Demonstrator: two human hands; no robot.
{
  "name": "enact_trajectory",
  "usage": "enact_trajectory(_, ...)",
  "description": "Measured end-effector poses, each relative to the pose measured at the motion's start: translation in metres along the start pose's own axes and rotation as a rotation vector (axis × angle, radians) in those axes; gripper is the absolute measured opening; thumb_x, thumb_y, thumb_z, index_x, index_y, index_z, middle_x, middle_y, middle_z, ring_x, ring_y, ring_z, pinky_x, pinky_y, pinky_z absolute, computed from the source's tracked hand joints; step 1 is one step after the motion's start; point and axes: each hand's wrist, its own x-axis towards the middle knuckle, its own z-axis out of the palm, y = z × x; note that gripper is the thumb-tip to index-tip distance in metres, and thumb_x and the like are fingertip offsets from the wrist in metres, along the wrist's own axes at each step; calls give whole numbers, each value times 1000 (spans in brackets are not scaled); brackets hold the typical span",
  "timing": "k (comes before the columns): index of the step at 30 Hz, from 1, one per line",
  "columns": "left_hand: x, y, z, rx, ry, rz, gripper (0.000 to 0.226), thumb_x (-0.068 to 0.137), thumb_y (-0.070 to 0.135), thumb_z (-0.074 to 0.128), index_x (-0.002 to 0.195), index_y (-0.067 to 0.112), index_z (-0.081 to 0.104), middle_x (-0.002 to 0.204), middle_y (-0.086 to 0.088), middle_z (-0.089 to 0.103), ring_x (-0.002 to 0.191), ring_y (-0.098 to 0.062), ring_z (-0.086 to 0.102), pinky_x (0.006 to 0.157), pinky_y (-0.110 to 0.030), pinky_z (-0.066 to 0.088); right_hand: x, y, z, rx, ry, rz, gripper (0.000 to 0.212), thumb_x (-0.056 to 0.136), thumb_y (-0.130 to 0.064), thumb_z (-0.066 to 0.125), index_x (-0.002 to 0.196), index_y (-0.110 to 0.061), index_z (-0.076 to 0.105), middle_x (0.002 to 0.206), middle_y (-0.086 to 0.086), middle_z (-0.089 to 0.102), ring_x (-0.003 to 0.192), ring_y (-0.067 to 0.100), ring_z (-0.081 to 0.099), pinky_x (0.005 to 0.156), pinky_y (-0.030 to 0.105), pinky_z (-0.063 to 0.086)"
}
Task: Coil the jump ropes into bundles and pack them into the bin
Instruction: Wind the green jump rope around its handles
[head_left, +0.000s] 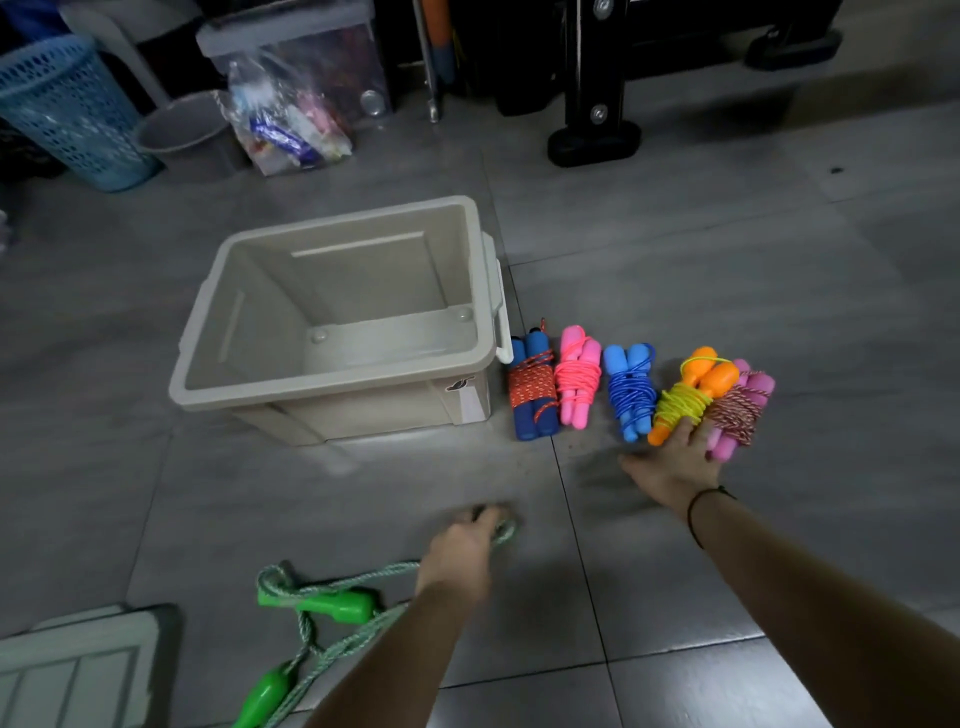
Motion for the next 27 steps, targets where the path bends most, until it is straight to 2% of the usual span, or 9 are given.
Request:
enact_trajectory(2,4,15,-8,-197,80,11,36,86,27,56,121,35,53,114,-6,66,105,-28,62,89,-34,49,-11,-3,-4,40,19,-55,100,76,-43,67,151,-24,3,158,10,-6,145,35,1,114,53,15)
enact_trajectory(4,8,40,-30,-519,152,-4,20,84,27,65,105,29,66,97,1,72,92,-16,66,84,-27,49,-28,-9,-9,158,-38,-229,91,77,-23,71,150,-22,16,157,8,11,143,27,17,112,38,28)
enact_trajectory(7,4,84,-88,-1040,84,113,22,82,5,69,85,26,66,70,1,64,55,0,58,61,-20,47,-75,-32,-31,698,-577,-404,73,70,15,62,137,-8,42,132,2,55,111,8,54,80,12,47)
enact_trajectory(10,-16,123,-156,-1152,32,263,20,86,3,65,83,23,61,65,-3,57,40,2,48,38,-14,38,-118,-51,-53,735,-888,-491,54,62,5,56,113,-12,61,107,-6,71,105,9,63,86,16,49)
enact_trajectory(13,-54,148,-225,-1280,72,370,15,87,7,65,85,21,62,66,-1,61,45,-7,49,39,-16,39,-152,-73,-85,693,-800,-568,42,79,-16,64,120,-13,60,123,-1,64,115,6,58,105,23,40)
enact_trajectory(17,-119,165,-303,-1335,167,534,14,89,4,61,96,17,60,81,-9,63,63,-10,57,48,-17,47,-186,-94,-139,549,-564,-545,32,98,-32,46,91,-19,74,120,9,65,109,15,59,103,39,43)
enact_trajectory(19,-151,166,-325,-1324,194,581,19,91,7,59,106,18,58,94,-11,62,77,-10,60,58,-22,52,-211,-105,-172,514,-492,-556,37,98,-38,44,91,-19,75,118,10,66,92,16,63,81,29,53)
enact_trajectory(22,-188,155,-328,-1351,216,550,34,93,17,57,124,30,50,103,2,63,86,-9,63,69,-26,52,-252,-123,-222,572,-452,-616,38,102,-25,38,110,1,63,105,13,66,54,1,54,47,10,37)
enact_trajectory(27,-229,147,-307,-1435,168,442,71,67,7,55,134,25,43,105,4,65,75,3,66,63,-16,48,-313,-141,-279,607,-389,-721,26,99,-34,43,89,-19,63,85,8,67,78,25,59,69,40,43)
